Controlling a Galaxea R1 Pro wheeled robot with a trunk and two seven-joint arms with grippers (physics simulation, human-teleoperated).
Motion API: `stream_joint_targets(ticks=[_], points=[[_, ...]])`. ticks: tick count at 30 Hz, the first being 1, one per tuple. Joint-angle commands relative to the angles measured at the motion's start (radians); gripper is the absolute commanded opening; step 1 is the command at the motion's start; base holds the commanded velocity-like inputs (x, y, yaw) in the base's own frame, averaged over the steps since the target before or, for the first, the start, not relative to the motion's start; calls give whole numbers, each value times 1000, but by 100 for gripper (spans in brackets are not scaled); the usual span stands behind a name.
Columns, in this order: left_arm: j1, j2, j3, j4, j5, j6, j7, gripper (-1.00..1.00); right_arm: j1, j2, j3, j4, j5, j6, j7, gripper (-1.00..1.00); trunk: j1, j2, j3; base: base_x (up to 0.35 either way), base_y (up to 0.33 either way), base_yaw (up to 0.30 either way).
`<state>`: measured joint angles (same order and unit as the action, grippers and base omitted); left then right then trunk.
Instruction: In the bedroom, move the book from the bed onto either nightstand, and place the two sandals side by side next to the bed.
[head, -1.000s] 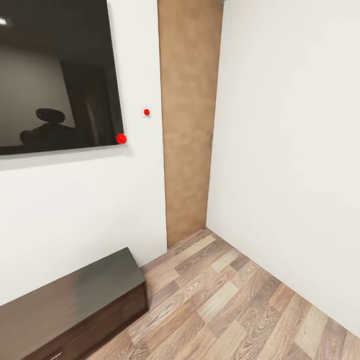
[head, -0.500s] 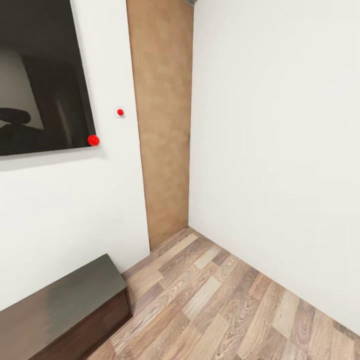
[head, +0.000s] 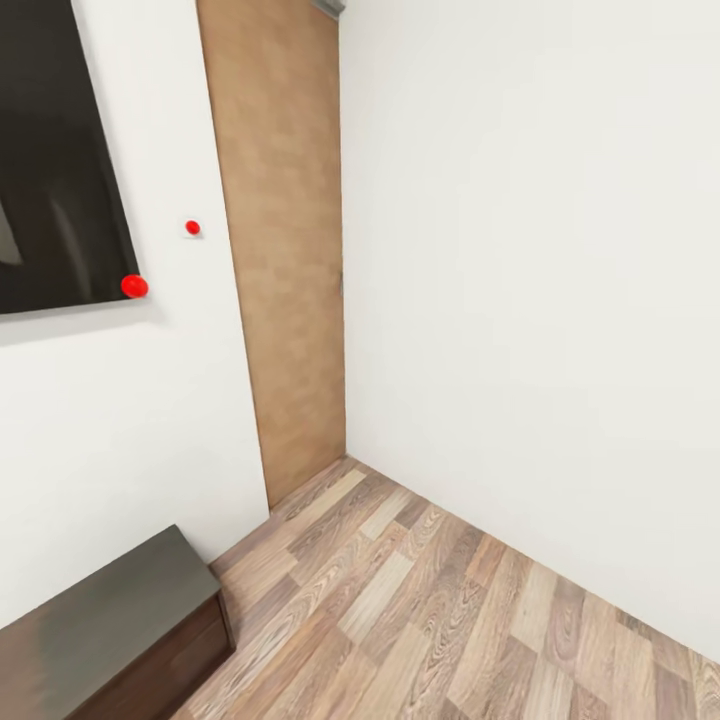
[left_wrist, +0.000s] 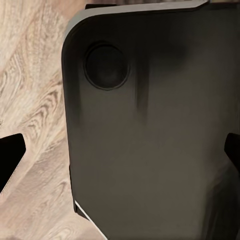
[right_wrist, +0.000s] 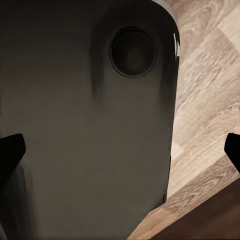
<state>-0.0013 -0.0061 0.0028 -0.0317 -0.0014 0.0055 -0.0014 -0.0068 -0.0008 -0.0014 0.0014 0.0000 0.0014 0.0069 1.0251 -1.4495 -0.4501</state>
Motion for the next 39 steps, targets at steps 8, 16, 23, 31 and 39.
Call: stream_joint_targets(ticks=[8, 16, 23, 31, 39], points=[[0, 0, 0, -2, 0, -1, 0, 100, -1, 0, 0, 0, 0, 0, 1, 100, 0, -1, 4, 0, 0, -234], [0, 0, 0, -2, 0, -1, 0, 100, -1, 0, 0, 0, 0, 0, 1, 100, 0, -1, 9, 0, 0, -233], [0, 0, 0, -4, -1, -2, 0, 100, -1, -1, 0, 0, 0, 0, 1, 100, 0, -1, 13, 0, 0, -231], [0, 1, 0, -14, -2, -2, 0, 100, -1, 0, 0, 0, 0, 0, 1, 100, 0, -1, 16, 0, 0, -247], [0, 1, 1, -14, -2, -2, 0, 100, -1, 0, -1, 0, 0, 0, 1, 100, 0, -1, 19, 0, 0, -279]])
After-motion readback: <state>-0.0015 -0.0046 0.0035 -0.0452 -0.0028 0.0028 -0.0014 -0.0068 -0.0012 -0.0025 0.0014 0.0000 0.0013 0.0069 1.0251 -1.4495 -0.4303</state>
